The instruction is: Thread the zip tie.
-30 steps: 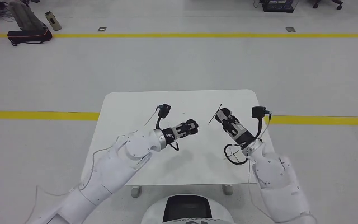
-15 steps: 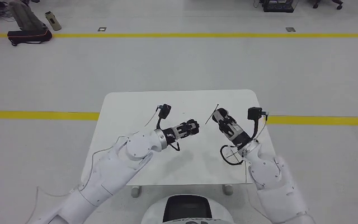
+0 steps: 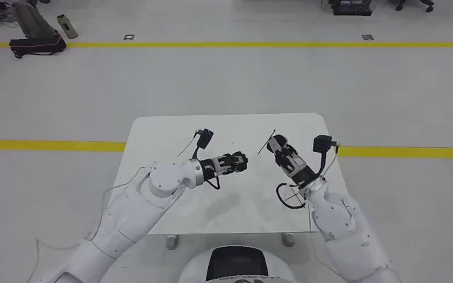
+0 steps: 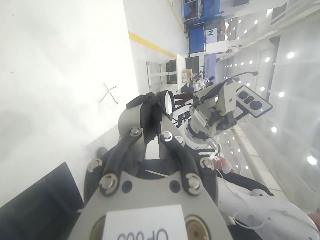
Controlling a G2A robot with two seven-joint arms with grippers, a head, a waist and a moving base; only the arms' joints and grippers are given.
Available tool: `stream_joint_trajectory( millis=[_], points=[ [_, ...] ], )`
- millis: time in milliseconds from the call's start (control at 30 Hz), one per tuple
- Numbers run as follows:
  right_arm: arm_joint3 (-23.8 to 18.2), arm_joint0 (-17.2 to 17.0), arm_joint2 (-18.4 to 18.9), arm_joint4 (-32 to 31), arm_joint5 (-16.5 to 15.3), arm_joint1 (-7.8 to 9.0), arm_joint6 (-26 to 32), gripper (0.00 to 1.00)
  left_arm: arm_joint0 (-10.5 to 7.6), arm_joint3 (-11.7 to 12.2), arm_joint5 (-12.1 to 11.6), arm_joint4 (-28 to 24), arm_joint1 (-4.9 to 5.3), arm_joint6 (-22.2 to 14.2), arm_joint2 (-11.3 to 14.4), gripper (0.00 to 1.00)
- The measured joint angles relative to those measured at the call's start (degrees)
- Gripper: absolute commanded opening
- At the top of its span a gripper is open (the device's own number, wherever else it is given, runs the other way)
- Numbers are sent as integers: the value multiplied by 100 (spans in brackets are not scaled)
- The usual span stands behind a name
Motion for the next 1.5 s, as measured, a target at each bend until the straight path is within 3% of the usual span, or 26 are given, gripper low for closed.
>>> stream_joint_trajectory(
  millis=[200,533,767,867,1500],
  points=[
    [10,72,-224,-2,0,208,-148,0,-41,-143,62,79,19,-117,-39,0],
    [38,78,-244,-38,25,215,-166,0,-21,-113,81,-10,6,-49,-28,0],
    [84,96,-421,-381,-1,253,-494,0,-109,-148,594,-318,9,-254,-91,0],
    [99,96,-495,-463,0,298,-671,0,-121,-185,670,-325,4,-217,-71,0],
    [357,295,-890,-441,0,618,-1273,0,-106,-213,747,-331,4,-92,-67,0]
  ],
)
